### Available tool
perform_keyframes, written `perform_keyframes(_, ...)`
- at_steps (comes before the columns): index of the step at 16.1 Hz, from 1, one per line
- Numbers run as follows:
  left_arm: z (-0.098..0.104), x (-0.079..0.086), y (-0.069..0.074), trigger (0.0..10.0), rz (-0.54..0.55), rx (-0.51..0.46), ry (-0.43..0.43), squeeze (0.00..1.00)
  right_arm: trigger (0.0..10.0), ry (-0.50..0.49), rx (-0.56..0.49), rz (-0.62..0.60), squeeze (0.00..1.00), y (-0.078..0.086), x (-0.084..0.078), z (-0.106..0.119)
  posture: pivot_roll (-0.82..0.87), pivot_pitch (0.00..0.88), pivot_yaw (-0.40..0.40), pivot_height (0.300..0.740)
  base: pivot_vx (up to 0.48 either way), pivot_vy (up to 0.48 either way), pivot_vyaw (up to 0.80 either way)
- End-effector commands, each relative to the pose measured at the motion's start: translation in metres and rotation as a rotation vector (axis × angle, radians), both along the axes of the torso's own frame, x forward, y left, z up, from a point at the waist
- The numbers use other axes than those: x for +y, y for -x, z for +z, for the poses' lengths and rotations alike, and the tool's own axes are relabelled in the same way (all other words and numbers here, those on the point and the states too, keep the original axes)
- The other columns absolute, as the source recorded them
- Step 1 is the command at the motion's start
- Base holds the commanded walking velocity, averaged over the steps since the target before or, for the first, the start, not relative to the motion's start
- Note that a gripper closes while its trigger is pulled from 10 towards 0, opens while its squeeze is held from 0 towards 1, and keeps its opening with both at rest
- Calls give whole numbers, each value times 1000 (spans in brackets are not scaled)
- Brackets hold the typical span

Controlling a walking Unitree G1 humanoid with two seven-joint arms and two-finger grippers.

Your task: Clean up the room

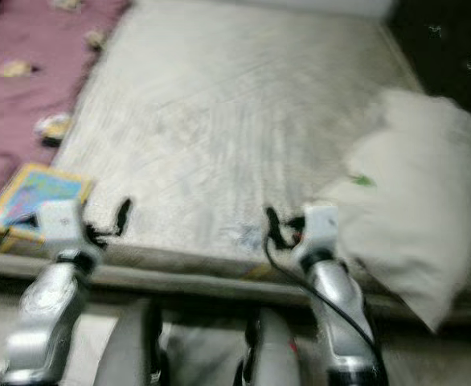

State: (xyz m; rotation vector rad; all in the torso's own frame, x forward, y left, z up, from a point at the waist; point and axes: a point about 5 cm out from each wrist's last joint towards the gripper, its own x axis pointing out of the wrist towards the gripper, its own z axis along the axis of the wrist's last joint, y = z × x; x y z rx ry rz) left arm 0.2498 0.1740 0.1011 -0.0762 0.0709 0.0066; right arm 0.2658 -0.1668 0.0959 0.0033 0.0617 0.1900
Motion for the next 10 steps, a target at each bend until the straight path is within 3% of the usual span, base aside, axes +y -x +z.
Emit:
perform_keyframes(1,-2,-9,1,10000,-20,15,2,0,10000,-1,40,-20,0,3,-8,-7,-5,111,-55,612,0,0,469)
perform_keyframes(3,-3,-8,1,10000,-12,18,-1,0,10000,-3,47,-15,0,3,-8,-8,-5,111,-55,612,0,0,453)
perform_keyframes(7,-1,5,2,10000,32,41,-25,0,10000,-42,149,109,0,-4,4,-17,6,143,-48,612,0,0,0)
perform_keyframes(9,1,10,11,10000,43,49,-55,0,10000,-63,190,169,0,-1,9,-17,16,185,-54,612,0,0,0)
perform_keyframes(10,-1,13,20,10000,55,62,-66,0,10000,-59,203,205,0,4,13,-19,27,211,-60,592,0,0,0)
